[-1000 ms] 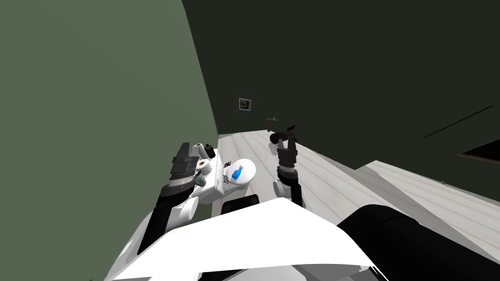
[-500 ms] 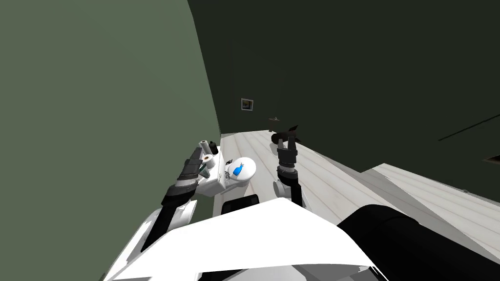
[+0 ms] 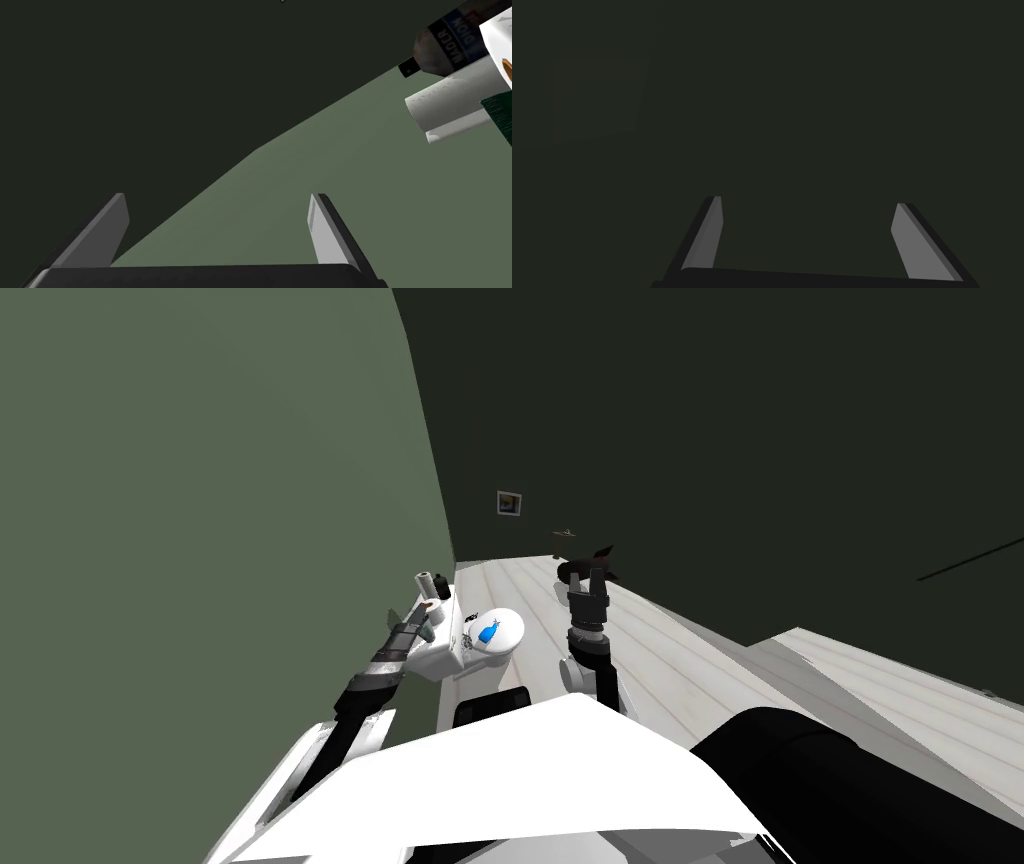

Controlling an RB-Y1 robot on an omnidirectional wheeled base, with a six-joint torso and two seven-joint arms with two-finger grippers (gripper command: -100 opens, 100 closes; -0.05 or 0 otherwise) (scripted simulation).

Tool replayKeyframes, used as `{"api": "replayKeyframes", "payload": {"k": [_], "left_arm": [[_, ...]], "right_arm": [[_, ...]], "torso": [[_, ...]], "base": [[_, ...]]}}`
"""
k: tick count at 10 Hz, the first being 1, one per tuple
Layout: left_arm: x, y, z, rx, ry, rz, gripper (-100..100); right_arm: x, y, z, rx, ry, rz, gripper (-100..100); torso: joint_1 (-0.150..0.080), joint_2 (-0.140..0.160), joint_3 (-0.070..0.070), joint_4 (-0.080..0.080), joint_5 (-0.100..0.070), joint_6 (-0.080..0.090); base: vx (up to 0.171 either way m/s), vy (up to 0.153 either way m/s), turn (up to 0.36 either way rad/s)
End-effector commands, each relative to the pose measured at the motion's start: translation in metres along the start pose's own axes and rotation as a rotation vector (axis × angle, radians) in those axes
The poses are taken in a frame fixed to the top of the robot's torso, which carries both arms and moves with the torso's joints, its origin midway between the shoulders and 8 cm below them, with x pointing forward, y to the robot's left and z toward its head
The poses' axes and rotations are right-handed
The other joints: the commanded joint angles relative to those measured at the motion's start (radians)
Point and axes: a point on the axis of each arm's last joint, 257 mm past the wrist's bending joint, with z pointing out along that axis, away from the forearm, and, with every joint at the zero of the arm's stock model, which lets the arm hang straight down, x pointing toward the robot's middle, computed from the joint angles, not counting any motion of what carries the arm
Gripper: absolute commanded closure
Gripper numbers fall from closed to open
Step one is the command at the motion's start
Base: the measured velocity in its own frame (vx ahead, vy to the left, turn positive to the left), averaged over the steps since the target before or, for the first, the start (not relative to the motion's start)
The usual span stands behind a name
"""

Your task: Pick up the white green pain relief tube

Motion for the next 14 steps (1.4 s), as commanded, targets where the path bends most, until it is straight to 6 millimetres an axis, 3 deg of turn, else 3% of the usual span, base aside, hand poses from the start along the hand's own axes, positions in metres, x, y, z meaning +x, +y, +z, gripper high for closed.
{"api": "replayKeyframes", "payload": {"k": [1, 6, 7, 14], "left_arm": [[0.012, 0.016, -0.006, -0.035, 0.047, 0.068, -100], [0.039, 0.074, -0.034, -0.135, 0.192, 0.274, -100], [0.046, 0.096, -0.047, -0.168, 0.247, 0.349, -100], [0.049, 0.179, -0.103, -0.277, 0.443, 0.616, -100]], "right_arm": [[0.0, 0.0, 0.0, 0.0, 0.0, 0.0, 0], [0.0, 0.0, 0.0, 0.0, 0.0, 0.0, 0], [0.0, 0.0, 0.0, 0.0, 0.0, 0.0, 0], [0.0, 0.0, 0.0, 0.0, 0.0, 0.0, 0]], "torso": [[0.0, 0.0, 0.0, 0.0, 0.0, 0.0], [0.0, -0.002, -0.001, 0.0, 0.0, 0.0], [0.0, -0.002, -0.001, 0.0, 0.0, 0.0], [0.001, -0.006, -0.004, -0.001, 0.0, 0.0]], "base": [[-0.044, -0.024, 0.023], [-0.034, -0.024, 0.003], [-0.016, -0.037, -0.034], [0.029, -0.02, -0.059]]}}
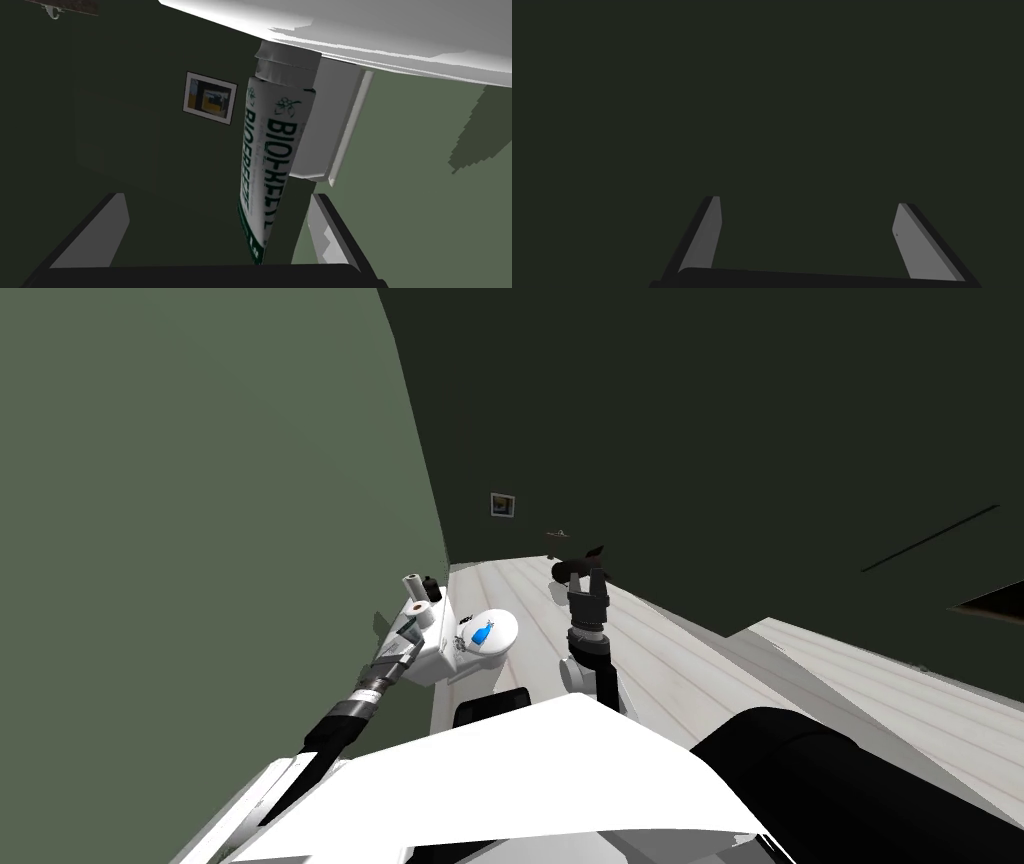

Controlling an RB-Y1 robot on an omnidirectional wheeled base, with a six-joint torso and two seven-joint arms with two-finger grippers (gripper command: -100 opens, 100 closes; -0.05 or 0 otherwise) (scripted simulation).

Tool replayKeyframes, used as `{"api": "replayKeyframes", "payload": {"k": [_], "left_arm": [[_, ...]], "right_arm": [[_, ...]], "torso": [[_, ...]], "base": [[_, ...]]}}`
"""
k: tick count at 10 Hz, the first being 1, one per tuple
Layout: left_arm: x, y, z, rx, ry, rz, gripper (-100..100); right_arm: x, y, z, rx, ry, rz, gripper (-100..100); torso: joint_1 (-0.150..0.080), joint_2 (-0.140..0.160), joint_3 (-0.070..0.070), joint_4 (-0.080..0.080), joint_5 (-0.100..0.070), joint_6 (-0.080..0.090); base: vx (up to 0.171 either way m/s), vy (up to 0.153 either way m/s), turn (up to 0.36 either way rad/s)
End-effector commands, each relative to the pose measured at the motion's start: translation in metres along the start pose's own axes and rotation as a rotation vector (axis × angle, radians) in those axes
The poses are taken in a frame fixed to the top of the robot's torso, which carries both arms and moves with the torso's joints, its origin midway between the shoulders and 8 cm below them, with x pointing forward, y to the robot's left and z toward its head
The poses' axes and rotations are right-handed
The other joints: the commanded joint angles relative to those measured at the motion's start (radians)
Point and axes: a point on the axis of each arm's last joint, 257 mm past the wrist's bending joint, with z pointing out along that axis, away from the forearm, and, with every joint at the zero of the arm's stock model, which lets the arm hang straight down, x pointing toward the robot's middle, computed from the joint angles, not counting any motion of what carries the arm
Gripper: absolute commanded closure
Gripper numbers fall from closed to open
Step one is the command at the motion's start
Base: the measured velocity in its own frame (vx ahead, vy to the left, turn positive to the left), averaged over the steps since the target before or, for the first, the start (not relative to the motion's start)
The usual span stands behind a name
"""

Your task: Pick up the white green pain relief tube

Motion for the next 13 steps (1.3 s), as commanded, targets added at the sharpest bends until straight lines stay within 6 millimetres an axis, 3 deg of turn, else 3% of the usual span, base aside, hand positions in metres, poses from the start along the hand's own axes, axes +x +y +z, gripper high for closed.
{"api": "replayKeyframes", "payload": {"k": [1, 2, 3, 4, 5, 13], "left_arm": [[0.006, 0.016, -0.003, -0.015, 0.031, 0.051, -100], [0.008, 0.024, -0.005, -0.021, 0.041, 0.071, -100], [0.007, 0.018, -0.003, -0.016, 0.033, 0.056, -100], [0.007, 0.019, -0.003, -0.017, 0.035, 0.06, 0], [0.007, 0.021, 0.01, -0.006, 0.027, 0.061, -100], [0.02, 0.051, 0.064, -0.02, 0.036, 0.059, -100]], "right_arm": [[0.0, 0.0, 0.0, 0.0, 0.0, 0.0, 0], [0.0, 0.0, 0.0, 0.0, 0.0, 0.0, 0], [0.0, 0.0, 0.0, 0.0, 0.0, 0.0, 0], [0.0, 0.0, 0.0, 0.0, 0.0, 0.0, 0], [0.0, 0.0, 0.0, 0.0, 0.0, 0.0, 0], [0.0, 0.0, 0.0, 0.0, 0.0, 0.0, 0]], "torso": [[0.0, 0.0, 0.0, 0.0, 0.0, 0.0], [0.001, -0.002, -0.001, 0.0, 0.0, 0.0], [0.002, -0.003, -0.002, -0.001, 0.0, 0.0], [0.001, 0.0, 0.0, 0.0, 0.0, 0.0], [0.001, 0.003, 0.001, 0.0, 0.0, 0.0], [0.0, 0.01, 0.006, 0.002, 0.0, 0.0]], "base": [[0.105, -0.002, -0.102], [0.114, 0.013, -0.078], [0.051, 0.009, -0.015], [0.009, 0.002, 0.002], [-0.07, -0.019, -0.038], [-0.077, -0.009, -0.015]]}}
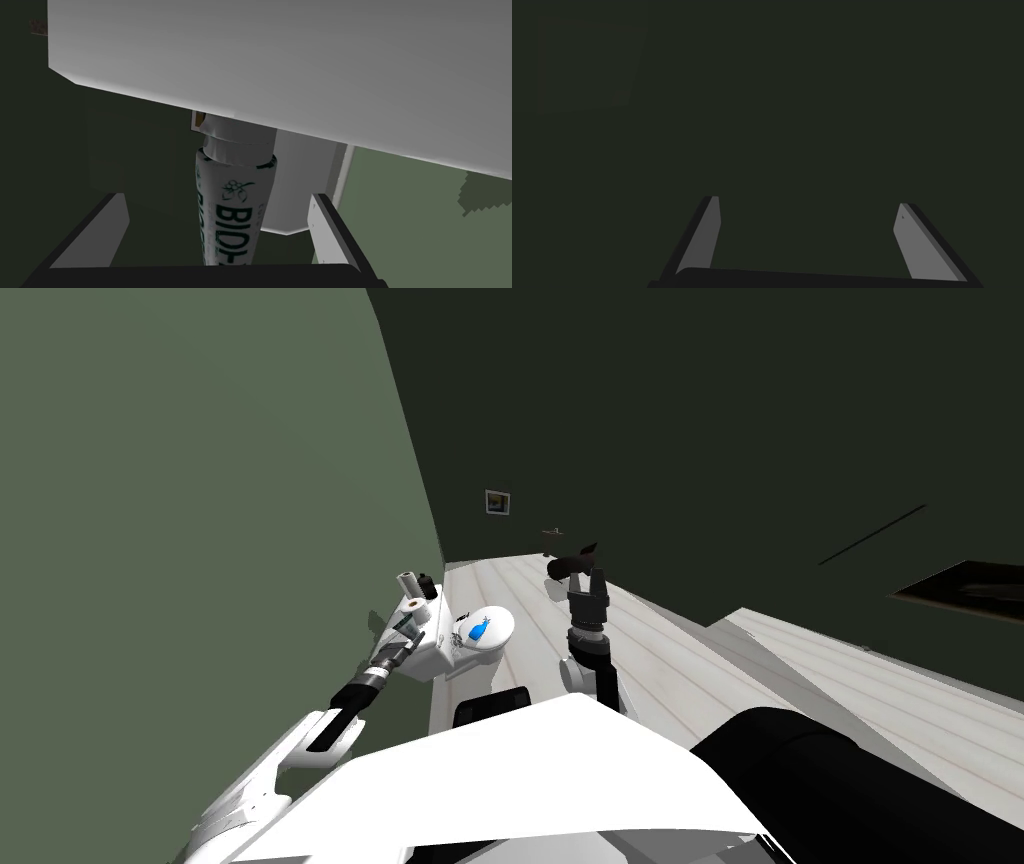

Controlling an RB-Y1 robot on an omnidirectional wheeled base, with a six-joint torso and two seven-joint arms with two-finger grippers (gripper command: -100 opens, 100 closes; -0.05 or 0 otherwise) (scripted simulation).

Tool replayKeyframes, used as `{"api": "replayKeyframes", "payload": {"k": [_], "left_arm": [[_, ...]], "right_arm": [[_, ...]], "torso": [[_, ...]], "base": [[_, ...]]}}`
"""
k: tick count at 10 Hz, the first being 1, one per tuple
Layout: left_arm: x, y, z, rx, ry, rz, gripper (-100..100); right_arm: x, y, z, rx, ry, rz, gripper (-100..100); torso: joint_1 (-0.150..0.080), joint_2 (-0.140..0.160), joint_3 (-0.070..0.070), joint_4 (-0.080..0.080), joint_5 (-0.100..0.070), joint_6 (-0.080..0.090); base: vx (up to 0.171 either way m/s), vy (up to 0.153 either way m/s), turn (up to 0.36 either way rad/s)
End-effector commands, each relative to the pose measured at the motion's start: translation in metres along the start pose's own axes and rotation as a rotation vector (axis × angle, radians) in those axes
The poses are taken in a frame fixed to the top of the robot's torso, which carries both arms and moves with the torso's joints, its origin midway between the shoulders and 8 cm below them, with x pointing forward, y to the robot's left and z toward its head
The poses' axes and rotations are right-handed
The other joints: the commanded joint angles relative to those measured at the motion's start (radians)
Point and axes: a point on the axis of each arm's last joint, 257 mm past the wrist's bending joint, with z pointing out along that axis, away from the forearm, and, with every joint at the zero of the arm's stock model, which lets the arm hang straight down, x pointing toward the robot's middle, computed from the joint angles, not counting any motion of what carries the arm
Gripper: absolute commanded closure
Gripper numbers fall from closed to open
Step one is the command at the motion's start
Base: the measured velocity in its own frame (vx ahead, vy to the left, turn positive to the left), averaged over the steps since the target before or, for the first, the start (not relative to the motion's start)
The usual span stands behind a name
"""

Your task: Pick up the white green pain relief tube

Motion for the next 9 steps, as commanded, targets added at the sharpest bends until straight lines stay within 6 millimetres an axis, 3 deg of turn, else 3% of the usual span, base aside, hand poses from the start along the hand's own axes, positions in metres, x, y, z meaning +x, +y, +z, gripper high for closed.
{"api": "replayKeyframes", "payload": {"k": [1, 6, 7, 9], "left_arm": [[-0.002, 0.002, 0.013, 0.006, -0.003, 0.002, -100], [-0.006, 0.016, 0.051, -0.006, -0.005, 0.001, -100], [-0.001, 0.019, 0.05, -0.013, 0.005, -0.002, -100], [-0.011, 0.021, 0.067, -0.005, -0.01, 0.003, -100]], "right_arm": [[0.0, 0.0, 0.0, 0.0, 0.0, 0.0, 0], [0.0, 0.0, 0.0, 0.0, 0.0, 0.0, 0], [0.0, 0.0, 0.0, 0.0, 0.0, 0.0, 0], [0.0, 0.0, 0.0, 0.0, 0.0, 0.0, 0]], "torso": [[0.0, 0.0, 0.0, 0.0, 0.0, 0.0], [-0.001, 0.002, 0.001, 0.0, 0.0, 0.0], [0.0, 0.0, 0.0, 0.0, 0.0, 0.0], [0.001, 0.001, 0.0, 0.0, 0.0, 0.0]], "base": [[-0.067, -0.014, -0.036], [-0.07, -0.012, -0.014], [-0.01, 0.006, 0.001], [-0.085, -0.005, -0.027]]}}
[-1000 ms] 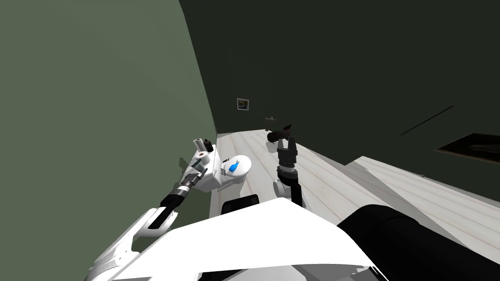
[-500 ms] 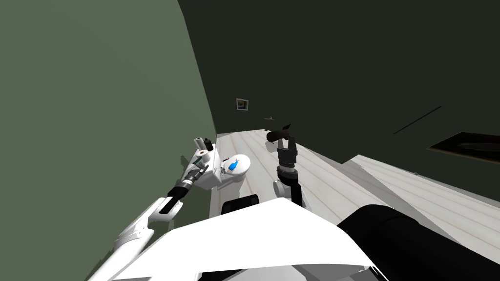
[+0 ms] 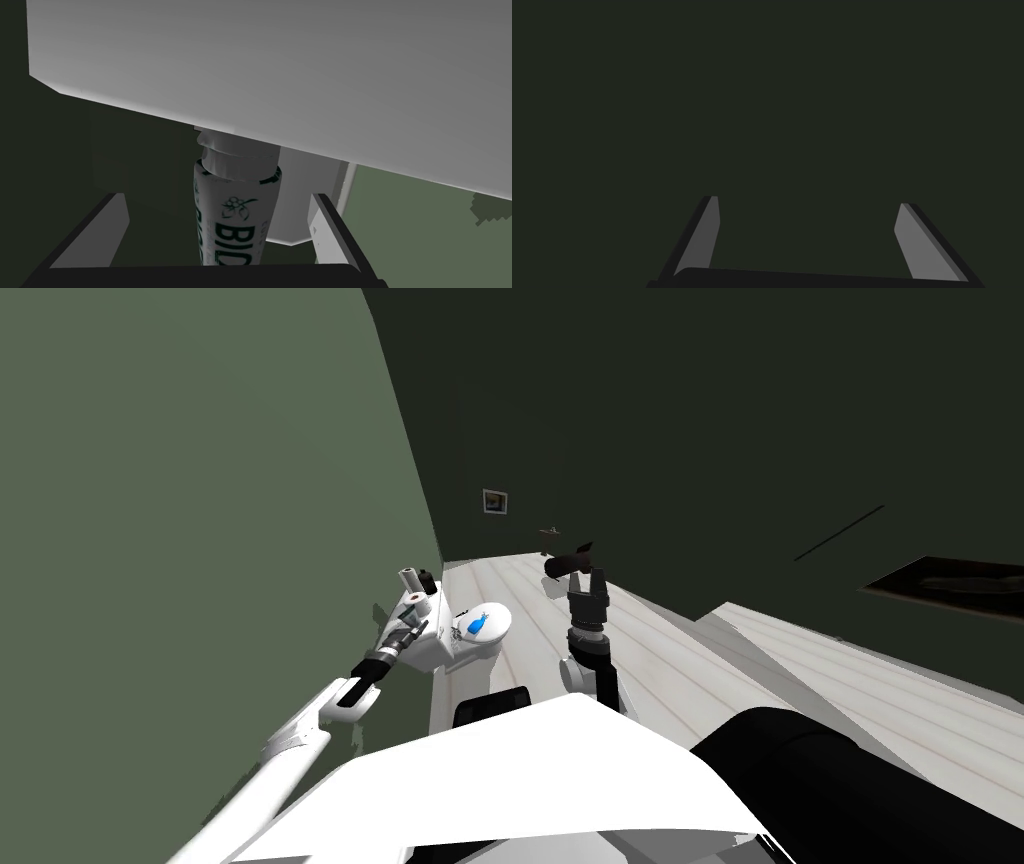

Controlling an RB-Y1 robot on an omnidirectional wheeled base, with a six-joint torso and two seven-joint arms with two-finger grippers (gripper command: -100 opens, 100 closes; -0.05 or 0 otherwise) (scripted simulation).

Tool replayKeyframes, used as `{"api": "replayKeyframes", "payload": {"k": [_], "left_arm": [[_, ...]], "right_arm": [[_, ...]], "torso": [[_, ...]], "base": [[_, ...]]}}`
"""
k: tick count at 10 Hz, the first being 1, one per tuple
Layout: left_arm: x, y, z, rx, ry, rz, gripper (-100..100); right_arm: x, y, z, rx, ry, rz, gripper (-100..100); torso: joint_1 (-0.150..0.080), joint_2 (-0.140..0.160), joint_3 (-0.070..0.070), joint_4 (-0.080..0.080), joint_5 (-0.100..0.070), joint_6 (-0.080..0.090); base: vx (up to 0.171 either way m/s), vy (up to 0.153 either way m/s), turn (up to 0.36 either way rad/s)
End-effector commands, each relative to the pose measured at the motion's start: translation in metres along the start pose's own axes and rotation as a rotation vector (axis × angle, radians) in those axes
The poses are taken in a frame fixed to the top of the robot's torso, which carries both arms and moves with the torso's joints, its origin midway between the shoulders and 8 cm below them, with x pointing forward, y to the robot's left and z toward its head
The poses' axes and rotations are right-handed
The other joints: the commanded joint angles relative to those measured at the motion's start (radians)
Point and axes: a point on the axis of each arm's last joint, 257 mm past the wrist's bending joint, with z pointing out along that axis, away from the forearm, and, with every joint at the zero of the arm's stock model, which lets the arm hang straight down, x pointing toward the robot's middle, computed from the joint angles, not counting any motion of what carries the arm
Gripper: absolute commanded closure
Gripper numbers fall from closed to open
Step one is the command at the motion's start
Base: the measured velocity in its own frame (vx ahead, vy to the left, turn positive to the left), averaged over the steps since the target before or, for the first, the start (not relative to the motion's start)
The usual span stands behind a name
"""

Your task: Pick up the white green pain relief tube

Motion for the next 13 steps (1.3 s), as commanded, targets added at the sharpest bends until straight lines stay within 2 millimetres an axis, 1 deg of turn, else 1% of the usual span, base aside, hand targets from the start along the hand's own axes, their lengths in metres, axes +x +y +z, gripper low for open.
{"api": "replayKeyframes", "payload": {"k": [1, 2, 3, 4, 5, 6, 7, 9, 11, 12, 13], "left_arm": [[-0.004, 0.002, 0.013, -0.003, -0.004, -0.001, -100], [0.004, 0.007, 0.011, -0.014, 0.012, -0.005, -100], [-0.007, 0.006, 0.023, -0.003, -0.005, 0.001, -100], [-0.011, 0.008, 0.031, -0.006, -0.007, 0.0, -100], [-0.005, 0.014, 0.033, -0.019, 0.008, -0.005, -100], [-0.003, 0.014, 0.032, -0.021, 0.01, -0.005, -100], [-0.015, 0.013, 0.044, -0.011, -0.006, 0.0, -100], [-0.027, 0.013, 0.057, -0.01, -0.02, 0.001, -100], [-0.013, 0.021, 0.053, -0.029, 0.008, -0.006, -100], [-0.027, 0.02, 0.065, -0.019, -0.012, 0.0, -100], [-0.03, 0.022, 0.072, -0.026, -0.01, -0.003, -100]], "right_arm": [[0.0, 0.0, 0.0, 0.0, 0.0, 0.0, 0], [0.0, 0.0, 0.0, 0.0, 0.0, 0.0, 0], [0.0, 0.0, 0.0, 0.0, 0.0, 0.0, 0], [0.0, 0.0, 0.0, 0.0, 0.0, 0.0, 0], [0.0, 0.0, 0.0, 0.0, 0.0, 0.0, 0], [0.0, 0.0, 0.0, 0.0, 0.0, 0.0, 0], [0.0, 0.0, 0.0, 0.0, 0.0, 0.0, 0], [0.0, 0.0, 0.0, 0.0, 0.0, 0.0, 0], [0.0, 0.0, 0.0, 0.0, 0.0, 0.0, 0], [0.0, 0.0, 0.0, 0.0, 0.0, 0.0, 0], [0.0, 0.0, 0.0, 0.0, 0.0, 0.0, 0]], "torso": [[0.0, 0.0, 0.0, 0.0, 0.0, 0.0], [0.0, -0.002, -0.001, 0.0, 0.0, 0.0], [0.0, -0.004, -0.002, -0.001, 0.0, 0.0], [0.0, -0.002, -0.002, -0.001, 0.0, 0.0], [0.0, -0.001, 0.0, 0.0, 0.0, 0.0], [-0.001, -0.001, -0.001, 0.0, 0.0, 0.0], [0.0, -0.003, -0.002, -0.001, 0.0, 0.0], [0.0, 0.0, 0.0, 0.0, 0.0, 0.0], [0.0, -0.004, -0.002, -0.001, 0.0, 0.0], [0.0, -0.005, -0.003, -0.001, 0.0, 0.0], [-0.001, -0.002, -0.001, -0.001, 0.0, 0.0]], "base": [[-0.046, -0.01, 0.0], [-0.007, -0.008, 0.001], [-0.054, -0.004, -0.036], [-0.088, -0.013, -0.022], [-0.056, -0.017, 0.004], [-0.016, -0.008, 0.005], [-0.078, -0.019, -0.035], [-0.062, 0.0, -0.011], [-0.003, -0.004, 0.001], [-0.075, -0.017, -0.032], [-0.097, -0.017, -0.023]]}}
